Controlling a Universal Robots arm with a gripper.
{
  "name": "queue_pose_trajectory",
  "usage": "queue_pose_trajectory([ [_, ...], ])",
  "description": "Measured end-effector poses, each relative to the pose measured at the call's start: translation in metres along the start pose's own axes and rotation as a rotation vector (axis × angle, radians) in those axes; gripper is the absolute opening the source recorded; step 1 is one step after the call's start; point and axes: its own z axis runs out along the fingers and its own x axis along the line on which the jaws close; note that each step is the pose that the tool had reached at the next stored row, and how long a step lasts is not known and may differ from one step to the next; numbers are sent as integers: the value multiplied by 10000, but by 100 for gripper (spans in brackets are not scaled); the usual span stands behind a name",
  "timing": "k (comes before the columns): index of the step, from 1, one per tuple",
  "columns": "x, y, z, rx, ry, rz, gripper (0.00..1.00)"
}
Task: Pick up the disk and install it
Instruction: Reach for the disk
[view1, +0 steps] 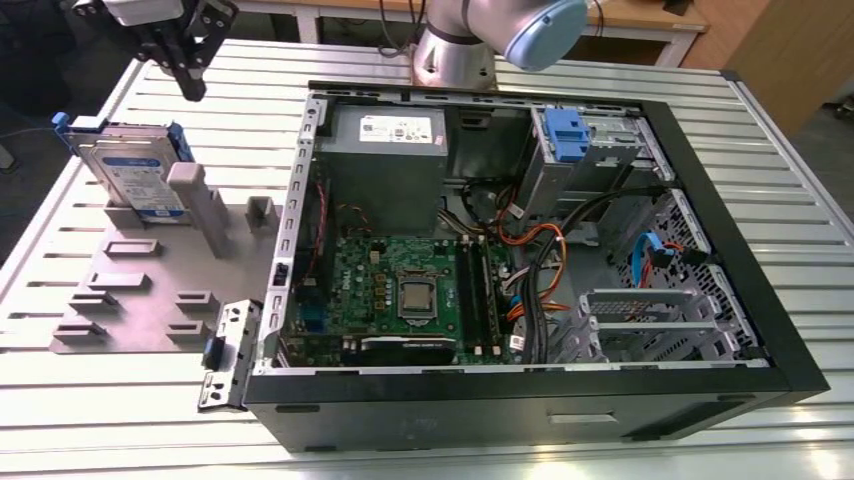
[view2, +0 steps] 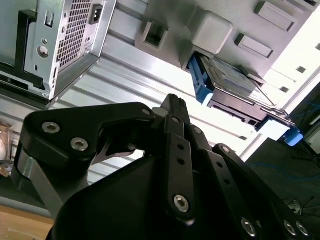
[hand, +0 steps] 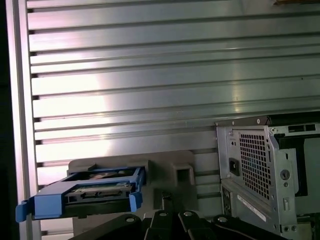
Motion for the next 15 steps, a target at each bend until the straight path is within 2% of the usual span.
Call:
queue_pose_trajectory([
  [15, 42, -9, 22, 26, 0, -26, 11],
])
